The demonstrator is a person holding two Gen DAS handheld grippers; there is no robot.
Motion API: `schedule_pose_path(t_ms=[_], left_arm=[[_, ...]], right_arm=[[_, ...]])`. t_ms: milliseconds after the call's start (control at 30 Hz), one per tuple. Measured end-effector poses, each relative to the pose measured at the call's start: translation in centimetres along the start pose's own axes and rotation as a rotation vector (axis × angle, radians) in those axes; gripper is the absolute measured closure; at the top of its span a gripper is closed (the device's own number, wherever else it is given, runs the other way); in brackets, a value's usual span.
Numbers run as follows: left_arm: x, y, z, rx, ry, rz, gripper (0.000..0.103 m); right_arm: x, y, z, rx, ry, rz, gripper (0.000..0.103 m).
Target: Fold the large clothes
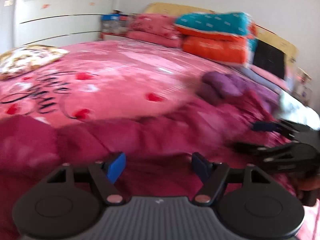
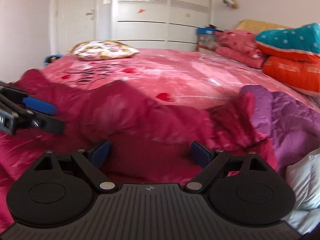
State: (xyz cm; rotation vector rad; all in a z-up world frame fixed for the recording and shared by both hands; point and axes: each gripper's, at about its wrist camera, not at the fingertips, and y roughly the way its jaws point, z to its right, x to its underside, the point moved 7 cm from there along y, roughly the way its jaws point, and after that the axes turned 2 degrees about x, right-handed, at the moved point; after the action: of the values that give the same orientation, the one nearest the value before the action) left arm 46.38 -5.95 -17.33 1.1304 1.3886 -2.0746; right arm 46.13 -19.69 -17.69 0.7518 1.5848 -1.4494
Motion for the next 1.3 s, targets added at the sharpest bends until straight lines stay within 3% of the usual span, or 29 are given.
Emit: schedule_pose_path(t_ms=[100, 200, 333, 533, 967, 1300], left_arm=[[-0.3, 0.2, -3.5, -0.104, -0.029, 0.025, 0.029], [0.2, 0.3, -5.9, -0.155, -0.089, 0.039, 0.029], [1.1, 1.3, -7.4, -0.182, -0.114, 0.066, 0.022], [2.6, 3.1, -7.5, -0.145, -0.137, 0.079, 0.016], [3.0, 5.0, -7.0, -0.191, -0.064, 0.065, 0.009], [1.5, 2.0, -5.7, -0.294, 0.017, 0.03, 0.008]], right_arm=[[-0.4, 1.3, 2.5, 0.053, 0.068, -0.008, 0.0], [-0.2, 2.6, 5.2, 0.105, 0.168, -0.043, 0.0], [0.8, 4.3, 7.3, 0.077, 0.325, -0.081, 0.0], [2.7, 5.6, 7.3, 0.043, 0.42, -0.076, 0.0], [3.5, 4.8, 6.7, 0.071, 0.421, -0.03, 0.0], [2.7, 3.4, 6.8, 0.13, 0.383, -0.065, 0.0]])
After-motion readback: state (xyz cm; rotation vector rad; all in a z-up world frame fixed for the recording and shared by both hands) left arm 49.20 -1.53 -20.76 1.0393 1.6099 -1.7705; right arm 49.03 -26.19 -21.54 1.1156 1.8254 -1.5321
